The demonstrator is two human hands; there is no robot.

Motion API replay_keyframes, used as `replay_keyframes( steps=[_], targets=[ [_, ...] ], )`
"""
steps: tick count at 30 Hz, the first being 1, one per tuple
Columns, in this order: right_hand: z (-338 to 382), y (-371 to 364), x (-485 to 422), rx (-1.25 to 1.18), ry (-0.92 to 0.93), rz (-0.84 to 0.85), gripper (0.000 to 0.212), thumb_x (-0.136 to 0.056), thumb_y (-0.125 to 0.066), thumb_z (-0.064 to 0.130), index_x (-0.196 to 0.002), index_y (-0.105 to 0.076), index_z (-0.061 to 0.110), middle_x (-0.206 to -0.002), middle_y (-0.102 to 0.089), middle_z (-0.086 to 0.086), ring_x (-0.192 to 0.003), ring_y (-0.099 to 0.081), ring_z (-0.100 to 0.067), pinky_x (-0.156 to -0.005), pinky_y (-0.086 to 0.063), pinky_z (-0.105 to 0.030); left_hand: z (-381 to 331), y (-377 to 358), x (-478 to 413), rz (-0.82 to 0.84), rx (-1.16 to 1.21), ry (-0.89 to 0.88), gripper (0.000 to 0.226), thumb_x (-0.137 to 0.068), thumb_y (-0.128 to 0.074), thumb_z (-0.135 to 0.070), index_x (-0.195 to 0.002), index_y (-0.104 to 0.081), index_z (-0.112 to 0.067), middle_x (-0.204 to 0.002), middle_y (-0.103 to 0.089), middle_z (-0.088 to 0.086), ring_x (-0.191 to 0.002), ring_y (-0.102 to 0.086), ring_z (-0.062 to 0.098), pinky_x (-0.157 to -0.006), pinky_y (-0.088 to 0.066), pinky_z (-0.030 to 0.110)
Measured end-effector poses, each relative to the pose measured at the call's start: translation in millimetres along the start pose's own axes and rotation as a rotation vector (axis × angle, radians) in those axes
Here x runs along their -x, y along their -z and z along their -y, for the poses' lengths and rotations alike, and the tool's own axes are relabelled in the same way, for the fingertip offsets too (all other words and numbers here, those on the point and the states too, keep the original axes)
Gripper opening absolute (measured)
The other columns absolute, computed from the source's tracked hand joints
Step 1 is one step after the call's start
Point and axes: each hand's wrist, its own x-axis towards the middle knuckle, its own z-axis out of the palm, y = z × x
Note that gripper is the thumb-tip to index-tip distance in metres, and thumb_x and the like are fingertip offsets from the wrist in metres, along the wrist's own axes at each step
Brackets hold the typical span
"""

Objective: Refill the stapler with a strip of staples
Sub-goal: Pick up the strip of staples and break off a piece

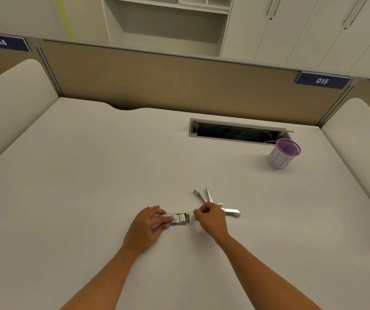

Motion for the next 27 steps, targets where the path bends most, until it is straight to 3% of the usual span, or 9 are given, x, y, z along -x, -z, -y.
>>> replay_keyframes(
  steps=[2,4,8,11,16,27],
  targets=[
    [-1,-1,3,-0.035,-0.021,0.022,0.014,-0.073,-0.066,0.012,-0.063,-0.057,0.012,-0.069,-0.069,-0.013,-0.066,-0.067,-0.028,-0.067,-0.058,-0.039,-1,1,0,-0.004,-0.002,0.001,0.037,-0.092,-0.047,-0.050,-0.099,-0.075,-0.027,-0.098,-0.070,-0.004,-0.101,-0.056,0.011,-0.090,-0.042,0.026],
    [-1,-3,6,-0.067,-0.034,0.042,0.011,-0.071,-0.066,0.012,-0.064,-0.058,0.010,-0.071,-0.070,-0.015,-0.068,-0.067,-0.029,-0.071,-0.059,-0.043,-3,1,-1,-0.004,-0.004,-0.002,0.037,-0.092,-0.047,-0.049,-0.099,-0.075,-0.027,-0.098,-0.070,-0.003,-0.100,-0.055,0.010,-0.090,-0.042,0.025],
    [1,-8,9,-0.105,-0.055,0.088,0.011,-0.069,-0.073,0.012,-0.069,-0.062,0.009,-0.067,-0.069,-0.008,-0.059,-0.062,-0.016,-0.065,-0.057,-0.035,-2,1,0,0.005,-0.005,-0.011,0.034,-0.092,-0.049,-0.047,-0.099,-0.075,-0.027,-0.097,-0.070,-0.003,-0.097,-0.057,0.012,-0.087,-0.044,0.027],
    [3,-9,10,-0.125,-0.052,0.110,0.013,-0.070,-0.075,0.010,-0.079,-0.065,0.009,-0.073,-0.073,-0.012,-0.059,-0.064,-0.016,-0.061,-0.055,-0.030,0,0,0,0.010,0.000,-0.007,0.032,-0.092,-0.050,-0.047,-0.100,-0.075,-0.028,-0.097,-0.069,-0.003,-0.095,-0.058,0.014,-0.086,-0.045,0.028],
    [6,-8,9,-0.137,-0.043,0.168,0.014,-0.074,-0.071,0.005,-0.080,-0.072,0.018,-0.066,-0.073,-0.004,-0.053,-0.063,-0.012,-0.055,-0.053,-0.022,2,0,0,0.015,0.008,-0.007,0.030,-0.092,-0.050,-0.046,-0.101,-0.073,-0.030,-0.098,-0.068,-0.005,-0.095,-0.056,0.013,-0.088,-0.043,0.026],
    [7,-12,5,-0.101,-0.042,0.196,0.010,-0.073,-0.076,0.004,-0.080,-0.073,0.010,-0.065,-0.071,-0.003,-0.054,-0.065,-0.011,-0.061,-0.059,-0.025,2,1,0,0.040,0.010,0.002,0.025,-0.090,-0.055,-0.042,-0.101,-0.073,-0.029,-0.098,-0.068,-0.005,-0.089,-0.060,0.016,-0.082,-0.046,0.028]
  ],
)
